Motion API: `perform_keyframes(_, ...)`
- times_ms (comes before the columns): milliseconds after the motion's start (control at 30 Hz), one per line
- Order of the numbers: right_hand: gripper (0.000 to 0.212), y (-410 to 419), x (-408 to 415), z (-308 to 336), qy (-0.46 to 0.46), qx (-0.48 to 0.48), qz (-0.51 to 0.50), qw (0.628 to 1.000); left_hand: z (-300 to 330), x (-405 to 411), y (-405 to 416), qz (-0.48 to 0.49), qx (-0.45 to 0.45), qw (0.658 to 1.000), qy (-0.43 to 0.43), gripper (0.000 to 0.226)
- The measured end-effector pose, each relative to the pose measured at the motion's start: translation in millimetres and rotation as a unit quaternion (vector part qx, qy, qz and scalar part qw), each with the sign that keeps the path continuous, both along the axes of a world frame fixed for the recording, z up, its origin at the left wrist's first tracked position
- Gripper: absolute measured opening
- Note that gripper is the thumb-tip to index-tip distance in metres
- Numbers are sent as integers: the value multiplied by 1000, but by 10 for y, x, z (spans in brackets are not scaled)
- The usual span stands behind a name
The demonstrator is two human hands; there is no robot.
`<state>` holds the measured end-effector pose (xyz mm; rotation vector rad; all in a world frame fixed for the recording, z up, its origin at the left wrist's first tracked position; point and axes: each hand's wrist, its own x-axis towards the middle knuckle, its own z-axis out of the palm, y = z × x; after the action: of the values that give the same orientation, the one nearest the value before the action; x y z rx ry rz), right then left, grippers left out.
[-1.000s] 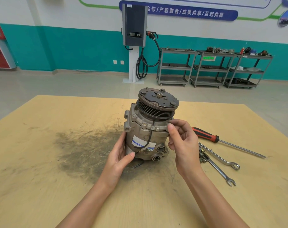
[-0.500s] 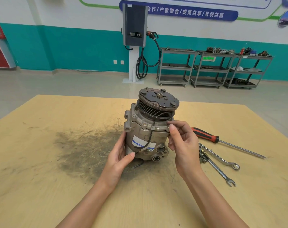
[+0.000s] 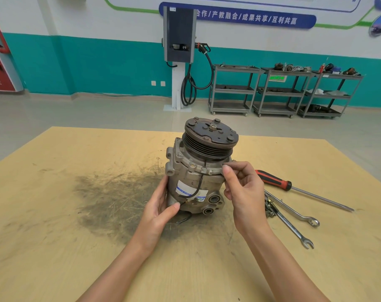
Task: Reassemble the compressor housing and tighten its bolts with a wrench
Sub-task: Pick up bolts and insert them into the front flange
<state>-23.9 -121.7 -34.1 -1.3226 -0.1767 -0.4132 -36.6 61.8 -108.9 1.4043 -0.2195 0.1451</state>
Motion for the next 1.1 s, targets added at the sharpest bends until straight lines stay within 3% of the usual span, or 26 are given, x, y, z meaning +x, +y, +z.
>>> perform_keyframes(333,13,-33,-21,-6,-3,-2,22,1000,39,-20,-24,-5,3,1000,-4,75)
perform_keyframes(700,4,5,-13,16,-4,10,9,1000,41,-17,-25,-6,4,1000,-4,77)
perform_keyframes(1100,7,40,-10,67,23,-46,-27,998,16,-1,-10,-6,4,1000,-7,72)
